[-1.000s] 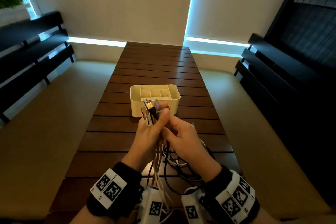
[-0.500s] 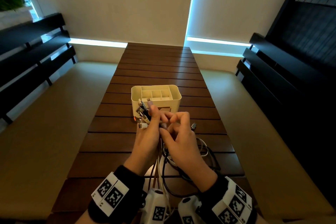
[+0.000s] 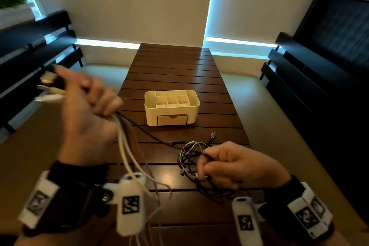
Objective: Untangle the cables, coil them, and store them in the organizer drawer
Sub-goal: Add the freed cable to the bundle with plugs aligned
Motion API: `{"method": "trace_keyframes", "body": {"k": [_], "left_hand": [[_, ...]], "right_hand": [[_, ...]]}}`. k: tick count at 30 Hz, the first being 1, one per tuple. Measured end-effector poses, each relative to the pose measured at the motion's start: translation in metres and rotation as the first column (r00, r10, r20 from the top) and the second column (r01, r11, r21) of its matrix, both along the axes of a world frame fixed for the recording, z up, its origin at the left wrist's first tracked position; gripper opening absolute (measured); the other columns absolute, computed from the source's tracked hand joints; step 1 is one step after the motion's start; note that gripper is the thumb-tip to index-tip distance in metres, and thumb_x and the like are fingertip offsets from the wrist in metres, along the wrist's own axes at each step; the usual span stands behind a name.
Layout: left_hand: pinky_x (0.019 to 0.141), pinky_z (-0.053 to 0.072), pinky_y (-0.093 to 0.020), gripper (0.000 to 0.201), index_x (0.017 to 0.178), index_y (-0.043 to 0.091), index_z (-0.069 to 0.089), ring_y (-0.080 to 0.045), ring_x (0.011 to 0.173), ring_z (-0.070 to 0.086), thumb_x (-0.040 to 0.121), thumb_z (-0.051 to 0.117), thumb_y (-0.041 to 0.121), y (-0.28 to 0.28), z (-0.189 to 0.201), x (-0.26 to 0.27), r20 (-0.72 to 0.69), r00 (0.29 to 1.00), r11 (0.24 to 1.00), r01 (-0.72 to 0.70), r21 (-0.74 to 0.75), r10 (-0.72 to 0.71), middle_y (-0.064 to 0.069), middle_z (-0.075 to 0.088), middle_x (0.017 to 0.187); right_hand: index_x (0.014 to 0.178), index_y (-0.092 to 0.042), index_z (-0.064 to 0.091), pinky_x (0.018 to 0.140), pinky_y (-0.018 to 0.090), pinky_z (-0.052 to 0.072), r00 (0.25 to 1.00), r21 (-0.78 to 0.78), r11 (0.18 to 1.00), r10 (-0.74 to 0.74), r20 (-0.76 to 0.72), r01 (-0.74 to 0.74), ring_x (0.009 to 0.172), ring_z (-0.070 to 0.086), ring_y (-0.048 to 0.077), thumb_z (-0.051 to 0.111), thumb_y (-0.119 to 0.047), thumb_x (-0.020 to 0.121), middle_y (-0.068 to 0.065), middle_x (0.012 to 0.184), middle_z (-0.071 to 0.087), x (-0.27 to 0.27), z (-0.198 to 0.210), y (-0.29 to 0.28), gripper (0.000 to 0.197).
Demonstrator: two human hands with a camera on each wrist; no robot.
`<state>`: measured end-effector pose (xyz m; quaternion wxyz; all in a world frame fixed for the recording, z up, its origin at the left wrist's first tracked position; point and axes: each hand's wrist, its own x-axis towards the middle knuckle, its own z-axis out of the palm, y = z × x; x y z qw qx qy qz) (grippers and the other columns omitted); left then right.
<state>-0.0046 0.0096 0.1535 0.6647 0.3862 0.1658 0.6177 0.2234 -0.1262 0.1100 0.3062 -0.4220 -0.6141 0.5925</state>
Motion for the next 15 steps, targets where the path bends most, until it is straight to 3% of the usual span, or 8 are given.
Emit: {"method": "trace_keyframes", "body": {"k": [1, 3, 5, 7, 8, 11, 13, 15], "left_hand": [[0.045, 0.026, -0.020, 0.040, 0.064, 0.017, 0.028, -0.010, 0.047, 0.024, 0.104, 0.031, 0.022, 0.007, -0.001, -0.014, -0.081, 0.995, 0.996, -0.061, 0.058, 0.065, -0.008, 0.024, 0.057], [0.050, 0.030, -0.017, 0.034, 0.070, 0.012, 0.019, -0.012, 0.051, 0.025, 0.103, 0.026, 0.005, 0.020, -0.003, -0.034, -0.098, 0.995, 0.998, -0.027, 0.064, 0.034, -0.014, 0.017, 0.063], [0.044, 0.023, -0.019, 0.039, 0.067, 0.016, 0.021, -0.010, 0.047, 0.020, 0.104, 0.031, 0.021, 0.016, -0.002, -0.028, -0.200, 0.978, 0.993, -0.041, 0.114, 0.064, -0.004, 0.020, 0.056], [0.040, 0.015, -0.022, 0.040, 0.064, 0.023, 0.033, -0.007, 0.042, 0.019, 0.095, 0.044, 0.044, 0.006, 0.003, -0.011, -0.260, 0.965, 0.999, -0.013, 0.053, 0.026, 0.006, 0.028, 0.048], [0.041, 0.016, -0.021, 0.034, 0.066, 0.023, 0.039, -0.005, 0.041, 0.023, 0.088, 0.050, 0.047, -0.001, 0.004, -0.001, -0.329, 0.944, 0.997, 0.031, 0.071, -0.006, 0.008, 0.036, 0.047], [0.058, 0.037, -0.016, 0.025, 0.081, 0.022, 0.057, -0.007, 0.059, 0.055, 0.081, 0.066, 0.045, -0.025, -0.003, 0.023, -0.635, 0.770, 0.948, 0.244, 0.205, -0.062, 0.008, 0.066, 0.065], [0.065, 0.041, -0.011, 0.011, 0.088, 0.024, 0.061, 0.002, 0.070, 0.060, 0.085, 0.062, 0.035, -0.038, -0.010, 0.037, -0.752, 0.647, 0.899, 0.394, 0.189, -0.125, 0.009, 0.070, 0.078], [0.062, 0.040, -0.002, 0.016, 0.099, 0.023, 0.062, 0.013, 0.069, 0.058, 0.085, 0.054, 0.027, -0.047, -0.014, 0.051, -0.790, 0.563, 0.830, 0.542, 0.131, -0.242, 0.017, 0.069, 0.071]], "right_hand": [[0.089, -0.023, 0.065, 0.042, 0.013, 0.034, 0.997, -0.005, 0.997, -0.072, 0.018, 0.073, 0.039, 0.038, 0.003, 0.054, -0.031, 0.090, -0.010, 0.051, 0.045, 0.011, 0.001, -0.004, 0.014], [0.080, -0.024, 0.067, 0.042, 0.011, 0.032, 0.969, 0.026, 0.971, -0.239, 0.063, 0.238, 0.041, 0.036, 0.002, 0.056, -0.034, 0.088, -0.009, 0.049, 0.044, 0.026, 0.001, -0.009, 0.017], [0.074, -0.020, 0.064, 0.043, 0.009, 0.030, 0.936, 0.069, 0.935, -0.351, 0.036, 0.348, 0.043, 0.033, 0.000, 0.048, -0.028, 0.089, -0.011, 0.050, 0.043, 0.030, -0.001, -0.008, 0.023], [0.071, -0.021, 0.062, 0.043, 0.011, 0.028, 0.911, 0.086, 0.907, -0.413, -0.013, 0.412, 0.044, 0.030, 0.003, 0.045, -0.029, 0.091, -0.012, 0.052, 0.040, 0.027, -0.001, -0.005, 0.027], [0.069, -0.022, 0.061, 0.043, 0.012, 0.027, 0.903, 0.096, 0.898, -0.430, -0.018, 0.430, 0.045, 0.029, 0.003, 0.045, -0.031, 0.091, -0.010, 0.053, 0.039, 0.025, 0.000, -0.003, 0.029], [0.069, -0.023, 0.059, 0.043, 0.010, 0.028, 0.904, 0.133, 0.898, -0.426, 0.021, 0.420, 0.043, 0.031, 0.002, 0.042, -0.027, 0.090, -0.011, 0.052, 0.041, 0.017, 0.006, 0.005, 0.028], [0.073, -0.017, 0.056, 0.043, 0.009, 0.029, 0.919, 0.146, 0.911, -0.393, 0.027, 0.385, 0.042, 0.032, 0.000, 0.041, -0.024, 0.093, -0.012, 0.050, 0.042, 0.010, 0.010, 0.012, 0.027], [0.074, -0.012, 0.054, 0.042, 0.009, 0.029, 0.921, 0.148, 0.913, -0.388, 0.026, 0.380, 0.042, 0.032, 0.000, 0.043, -0.026, 0.093, -0.011, 0.052, 0.041, 0.003, 0.013, 0.018, 0.026]]}}
